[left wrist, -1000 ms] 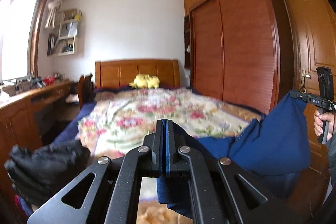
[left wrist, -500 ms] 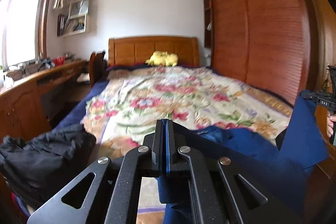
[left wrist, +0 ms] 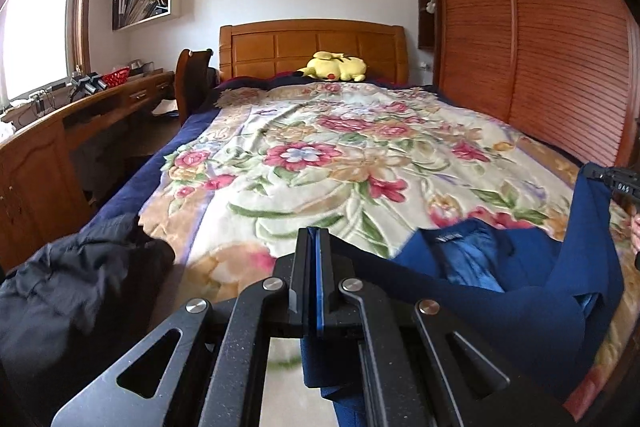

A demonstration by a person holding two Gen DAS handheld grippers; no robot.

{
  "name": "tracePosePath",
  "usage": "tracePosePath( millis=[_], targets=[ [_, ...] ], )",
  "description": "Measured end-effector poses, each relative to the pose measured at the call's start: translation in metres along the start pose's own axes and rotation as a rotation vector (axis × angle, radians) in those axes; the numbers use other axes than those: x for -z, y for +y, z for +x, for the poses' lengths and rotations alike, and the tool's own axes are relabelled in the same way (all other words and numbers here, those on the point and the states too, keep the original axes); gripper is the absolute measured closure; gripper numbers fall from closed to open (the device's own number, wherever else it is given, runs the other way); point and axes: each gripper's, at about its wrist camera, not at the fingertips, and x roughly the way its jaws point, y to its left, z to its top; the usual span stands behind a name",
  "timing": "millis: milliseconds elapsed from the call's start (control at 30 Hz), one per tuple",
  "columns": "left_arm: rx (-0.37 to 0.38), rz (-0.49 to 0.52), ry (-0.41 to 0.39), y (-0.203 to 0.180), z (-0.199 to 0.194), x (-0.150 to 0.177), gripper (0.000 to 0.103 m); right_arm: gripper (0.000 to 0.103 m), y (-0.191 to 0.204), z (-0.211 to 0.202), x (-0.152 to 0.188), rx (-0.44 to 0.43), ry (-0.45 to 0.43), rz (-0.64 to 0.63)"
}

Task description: Fold large clothes

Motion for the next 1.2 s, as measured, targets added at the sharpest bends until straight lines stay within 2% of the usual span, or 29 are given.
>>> tracePosePath(
  millis=[133,267,400,500,600,667,767,800,867,967,1000,1067,1133,1200],
  targets=[
    [-0.032,0.004,0.006,0.001,0.031,-0.009,0.101,0.095,0.001,0.035,-0.015,0.058,0.011,-0.016],
    [-0.041,0.013,0.030,-0.003,0.065,-0.012,0.101,0.095,0.005,0.079,-0.011,0.117,0.080,-0.038],
    [-0.032,0.017,0.072,-0.006,0.085,-0.007,0.101,0.095,0.016,0.114,-0.004,0.098,0.172,-0.065],
    [-0.067,0.049,0.075,-0.012,0.083,0.003,0.101,0.095,0.022,0.119,-0.001,0.100,0.199,-0.077],
    [-0.067,0.052,0.080,-0.012,0.078,0.008,0.099,0.094,0.021,0.114,-0.003,0.103,0.199,-0.059],
    [-0.053,0.033,0.091,-0.009,0.073,0.008,0.098,0.081,0.018,0.109,-0.006,0.112,0.195,-0.038],
    [-0.057,0.027,0.077,-0.006,0.061,0.007,0.092,0.069,0.015,0.107,-0.005,0.109,0.170,-0.033],
    [-0.057,0.032,0.071,-0.007,0.057,0.007,0.089,0.066,0.016,0.103,-0.005,0.110,0.166,-0.033],
    [-0.057,0.041,0.060,-0.008,0.047,0.006,0.083,0.052,0.018,0.096,-0.003,0.115,0.151,-0.038],
    [-0.047,0.047,0.031,-0.012,0.028,0.007,0.071,0.048,0.026,0.076,-0.002,0.105,0.117,-0.053],
    [-0.042,0.047,0.023,-0.013,0.024,0.007,0.064,0.048,0.030,0.071,0.000,0.089,0.108,-0.054],
    [-0.025,0.044,0.004,-0.017,0.010,0.011,0.061,0.048,0.041,0.057,0.003,0.046,0.095,-0.060],
    [-0.005,0.045,-0.003,-0.022,0.000,0.016,0.051,0.047,0.054,0.045,0.008,-0.003,0.089,-0.074],
    [0.018,0.039,-0.016,-0.027,-0.009,0.025,0.022,0.047,0.071,0.033,0.013,-0.052,0.085,-0.100]
  ],
)
